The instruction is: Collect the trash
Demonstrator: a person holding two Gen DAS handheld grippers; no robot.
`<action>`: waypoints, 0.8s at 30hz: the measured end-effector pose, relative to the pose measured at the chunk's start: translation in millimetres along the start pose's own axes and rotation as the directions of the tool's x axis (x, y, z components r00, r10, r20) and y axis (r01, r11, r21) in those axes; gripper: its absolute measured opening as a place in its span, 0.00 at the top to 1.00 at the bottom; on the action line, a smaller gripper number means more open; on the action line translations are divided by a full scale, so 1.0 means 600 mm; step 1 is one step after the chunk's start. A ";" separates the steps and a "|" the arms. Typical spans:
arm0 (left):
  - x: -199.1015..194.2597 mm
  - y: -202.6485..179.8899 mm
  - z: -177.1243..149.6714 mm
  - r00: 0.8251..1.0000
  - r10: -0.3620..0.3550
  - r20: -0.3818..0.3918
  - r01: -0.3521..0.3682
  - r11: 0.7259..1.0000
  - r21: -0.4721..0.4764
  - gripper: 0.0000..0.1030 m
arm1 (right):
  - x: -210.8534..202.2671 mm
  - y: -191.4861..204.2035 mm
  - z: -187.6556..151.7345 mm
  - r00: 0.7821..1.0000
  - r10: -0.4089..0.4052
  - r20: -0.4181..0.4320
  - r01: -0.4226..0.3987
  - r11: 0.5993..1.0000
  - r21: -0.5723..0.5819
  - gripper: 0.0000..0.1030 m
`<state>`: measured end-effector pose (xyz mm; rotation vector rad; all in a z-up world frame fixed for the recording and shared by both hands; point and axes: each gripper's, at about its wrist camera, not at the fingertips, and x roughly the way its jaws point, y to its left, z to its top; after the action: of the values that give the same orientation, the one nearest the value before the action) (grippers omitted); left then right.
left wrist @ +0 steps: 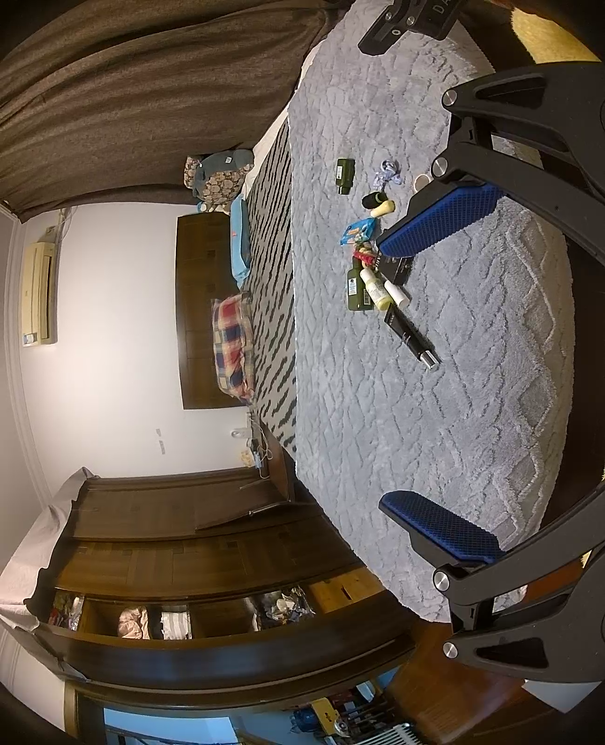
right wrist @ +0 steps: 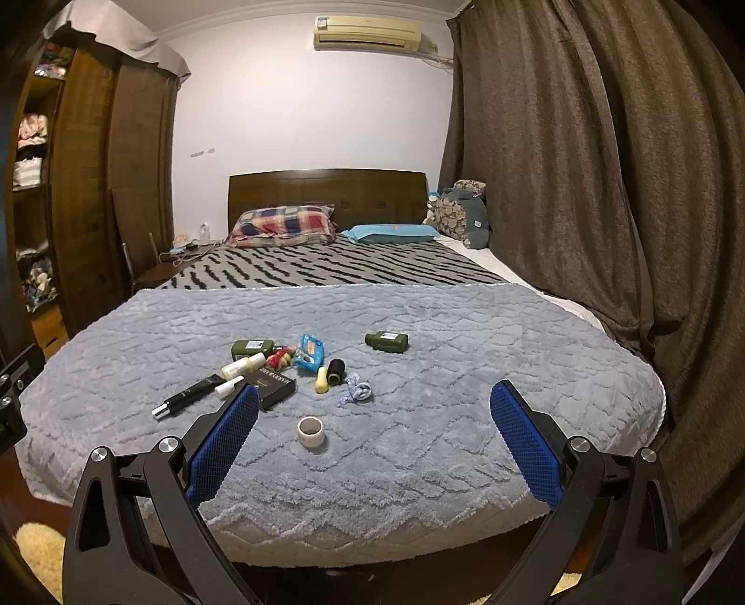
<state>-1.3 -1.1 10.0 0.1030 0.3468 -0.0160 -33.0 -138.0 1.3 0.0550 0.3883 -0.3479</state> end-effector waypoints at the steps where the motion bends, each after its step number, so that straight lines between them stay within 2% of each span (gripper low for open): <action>1: -0.003 0.001 0.006 1.000 0.001 0.002 -0.001 1.000 -0.001 0.08 | 0.000 0.000 0.000 1.000 -0.001 0.000 0.001 1.000 0.000 0.03; 24: -0.009 0.004 0.008 1.000 0.002 0.009 -0.002 1.000 -0.005 0.08 | -0.002 0.002 0.001 1.000 0.005 0.001 -0.005 1.000 -0.005 0.03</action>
<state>-4.8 0.9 16.9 0.0984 0.3381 -0.0131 -33.3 -136.6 1.9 0.0511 0.3875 -0.3421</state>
